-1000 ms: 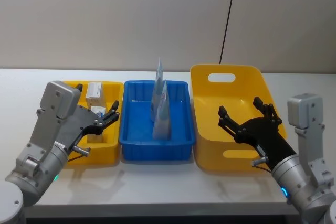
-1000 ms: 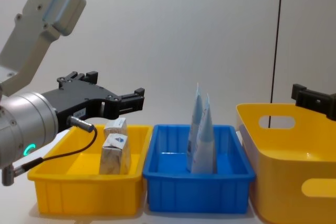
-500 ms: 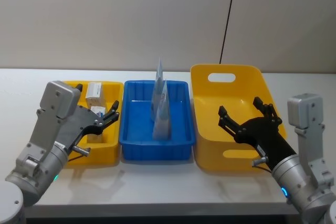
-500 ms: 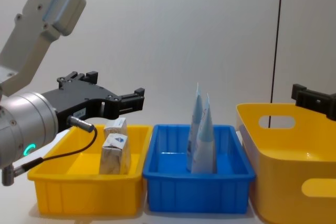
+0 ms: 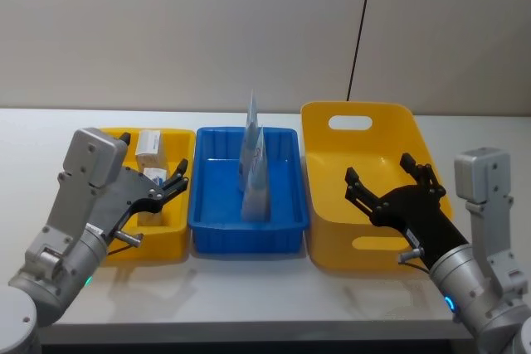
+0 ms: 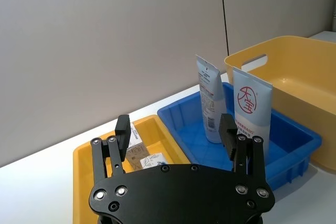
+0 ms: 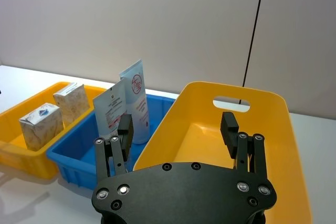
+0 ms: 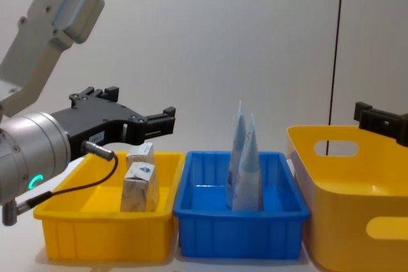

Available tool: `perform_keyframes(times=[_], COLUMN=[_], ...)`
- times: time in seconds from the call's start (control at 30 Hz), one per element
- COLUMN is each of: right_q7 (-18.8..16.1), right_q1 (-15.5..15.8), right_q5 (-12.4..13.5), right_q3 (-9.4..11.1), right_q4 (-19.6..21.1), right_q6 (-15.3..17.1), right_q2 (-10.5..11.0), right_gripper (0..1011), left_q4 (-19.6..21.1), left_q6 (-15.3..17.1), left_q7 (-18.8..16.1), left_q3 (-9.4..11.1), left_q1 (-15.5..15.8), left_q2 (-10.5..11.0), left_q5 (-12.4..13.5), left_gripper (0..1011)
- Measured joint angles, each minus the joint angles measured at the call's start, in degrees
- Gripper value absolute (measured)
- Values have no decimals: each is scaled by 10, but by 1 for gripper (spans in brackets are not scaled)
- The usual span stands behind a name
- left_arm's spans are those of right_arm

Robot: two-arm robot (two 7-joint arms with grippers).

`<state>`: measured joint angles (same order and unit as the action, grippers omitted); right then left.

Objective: Bimanual collaborative sorting of washing and personal care products

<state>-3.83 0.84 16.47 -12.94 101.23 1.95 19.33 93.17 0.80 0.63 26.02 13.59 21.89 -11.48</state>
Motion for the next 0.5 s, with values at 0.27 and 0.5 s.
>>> perform_keyframes(times=[0.27,0.5], right_q7=[0,0], right_q1=[0,0], right_q5=[0,0], right_q3=[0,0], right_q4=[0,0], right_q6=[0,0], right_q2=[0,0], right_gripper=[1002,1002], left_q4=[-1,0], left_q6=[7,54], left_q7=[2,13], left_q3=[0,5], left_q1=[2,9], left_q2=[0,5], left_q5=[0,3], left_gripper=[1001,1002])
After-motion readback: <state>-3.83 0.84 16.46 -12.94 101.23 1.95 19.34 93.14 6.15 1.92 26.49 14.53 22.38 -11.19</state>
